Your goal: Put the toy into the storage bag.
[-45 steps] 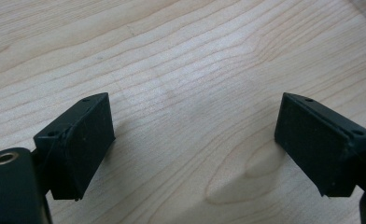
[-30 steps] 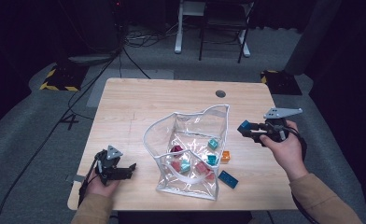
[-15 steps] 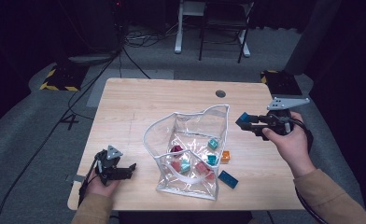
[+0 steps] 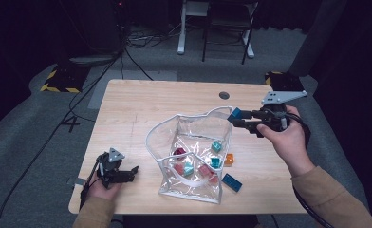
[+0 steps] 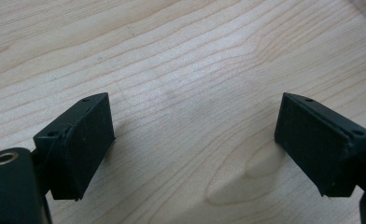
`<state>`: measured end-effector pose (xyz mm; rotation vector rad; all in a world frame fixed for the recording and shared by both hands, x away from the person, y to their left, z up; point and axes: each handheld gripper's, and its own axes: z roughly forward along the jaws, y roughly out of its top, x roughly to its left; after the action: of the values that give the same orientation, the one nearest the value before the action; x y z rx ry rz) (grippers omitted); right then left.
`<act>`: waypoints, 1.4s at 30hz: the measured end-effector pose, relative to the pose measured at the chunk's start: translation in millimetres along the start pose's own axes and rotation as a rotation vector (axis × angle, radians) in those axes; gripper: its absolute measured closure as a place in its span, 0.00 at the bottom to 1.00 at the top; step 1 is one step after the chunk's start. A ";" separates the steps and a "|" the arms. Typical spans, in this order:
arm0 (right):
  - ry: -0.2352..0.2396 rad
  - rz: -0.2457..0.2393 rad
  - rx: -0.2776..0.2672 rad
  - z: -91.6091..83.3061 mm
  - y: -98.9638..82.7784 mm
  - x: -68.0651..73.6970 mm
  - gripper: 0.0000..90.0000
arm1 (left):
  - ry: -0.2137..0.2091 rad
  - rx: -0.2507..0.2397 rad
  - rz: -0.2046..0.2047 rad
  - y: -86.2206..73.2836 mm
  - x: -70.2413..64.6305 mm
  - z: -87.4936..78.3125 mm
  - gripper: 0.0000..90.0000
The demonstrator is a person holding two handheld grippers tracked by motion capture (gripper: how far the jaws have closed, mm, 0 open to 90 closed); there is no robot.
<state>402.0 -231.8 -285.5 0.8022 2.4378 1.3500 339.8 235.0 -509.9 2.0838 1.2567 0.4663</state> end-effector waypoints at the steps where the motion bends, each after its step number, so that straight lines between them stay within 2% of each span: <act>1: 0.005 -0.001 0.000 1.2 1.8 1.2 0.65 | 0.000 0.000 0.000 0.0 0.0 0.0 0.13; 15: 0.083 -0.035 0.015 33.1 25.3 24.9 0.65 | 0.000 0.000 0.001 0.0 0.1 0.0 0.13; 32: 0.164 -0.055 0.059 81.5 30.5 49.6 0.65 | 0.000 0.000 0.000 0.0 0.0 0.0 0.13; 40: 0.172 -0.061 0.128 97.2 24.6 55.5 0.65 | 0.000 0.000 0.000 0.0 0.0 0.0 0.13; 42: 0.177 -0.055 0.150 99.6 23.0 56.4 0.61 | 0.000 0.000 0.000 0.0 0.0 0.0 0.13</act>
<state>409.0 -119.6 -317.4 0.6688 2.7038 1.2809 339.8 235.0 -509.9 2.0834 1.2570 0.4661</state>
